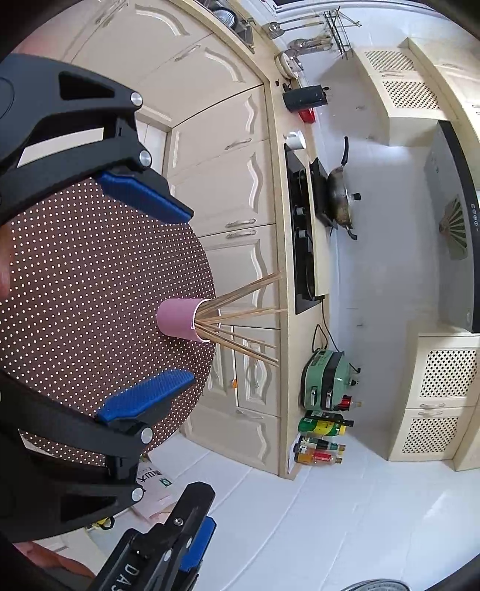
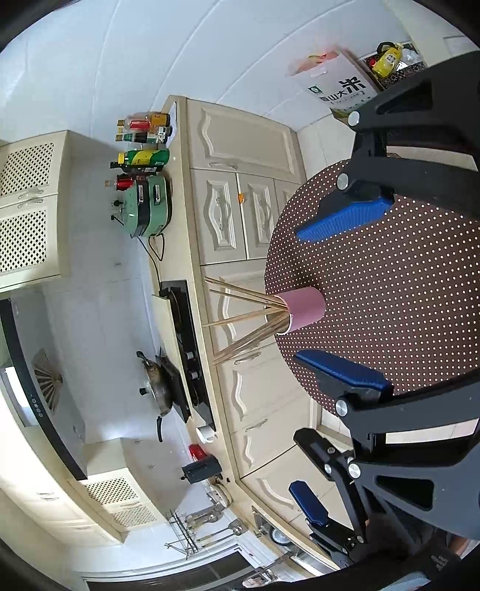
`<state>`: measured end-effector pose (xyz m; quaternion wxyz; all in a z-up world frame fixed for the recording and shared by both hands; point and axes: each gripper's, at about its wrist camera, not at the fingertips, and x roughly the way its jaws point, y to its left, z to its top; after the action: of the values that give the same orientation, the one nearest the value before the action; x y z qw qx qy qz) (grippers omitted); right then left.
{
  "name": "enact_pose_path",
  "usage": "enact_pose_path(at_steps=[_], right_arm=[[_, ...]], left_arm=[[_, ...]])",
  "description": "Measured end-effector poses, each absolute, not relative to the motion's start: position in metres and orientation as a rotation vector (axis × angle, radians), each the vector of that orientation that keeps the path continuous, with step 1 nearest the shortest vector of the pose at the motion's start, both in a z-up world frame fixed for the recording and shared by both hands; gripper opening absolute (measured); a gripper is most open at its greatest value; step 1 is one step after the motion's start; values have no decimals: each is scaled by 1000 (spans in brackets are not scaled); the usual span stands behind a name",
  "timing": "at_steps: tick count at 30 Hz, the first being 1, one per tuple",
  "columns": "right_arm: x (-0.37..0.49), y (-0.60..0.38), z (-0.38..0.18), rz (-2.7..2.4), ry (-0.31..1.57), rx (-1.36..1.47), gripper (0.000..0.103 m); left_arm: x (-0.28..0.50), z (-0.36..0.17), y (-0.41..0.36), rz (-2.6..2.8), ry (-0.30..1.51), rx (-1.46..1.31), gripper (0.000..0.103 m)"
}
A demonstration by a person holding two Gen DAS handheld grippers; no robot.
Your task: Organize utensils
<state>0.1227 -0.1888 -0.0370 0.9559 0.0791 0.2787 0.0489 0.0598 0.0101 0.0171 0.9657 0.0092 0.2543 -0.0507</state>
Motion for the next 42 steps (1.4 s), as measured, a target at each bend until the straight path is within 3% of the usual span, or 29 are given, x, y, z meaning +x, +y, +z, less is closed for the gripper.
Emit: enact_pose_path(at_steps=[31, 34, 42], right_arm=[[95, -201, -45, 105, 594, 199, 60], [95, -201, -44, 99, 585, 188, 70], [94, -201, -44, 112, 581, 175, 71]], left_arm=[[26, 25, 13, -116, 521, -11, 81], [25, 25, 12, -117, 517, -9, 81], [25, 25, 9, -113, 523, -8, 81]])
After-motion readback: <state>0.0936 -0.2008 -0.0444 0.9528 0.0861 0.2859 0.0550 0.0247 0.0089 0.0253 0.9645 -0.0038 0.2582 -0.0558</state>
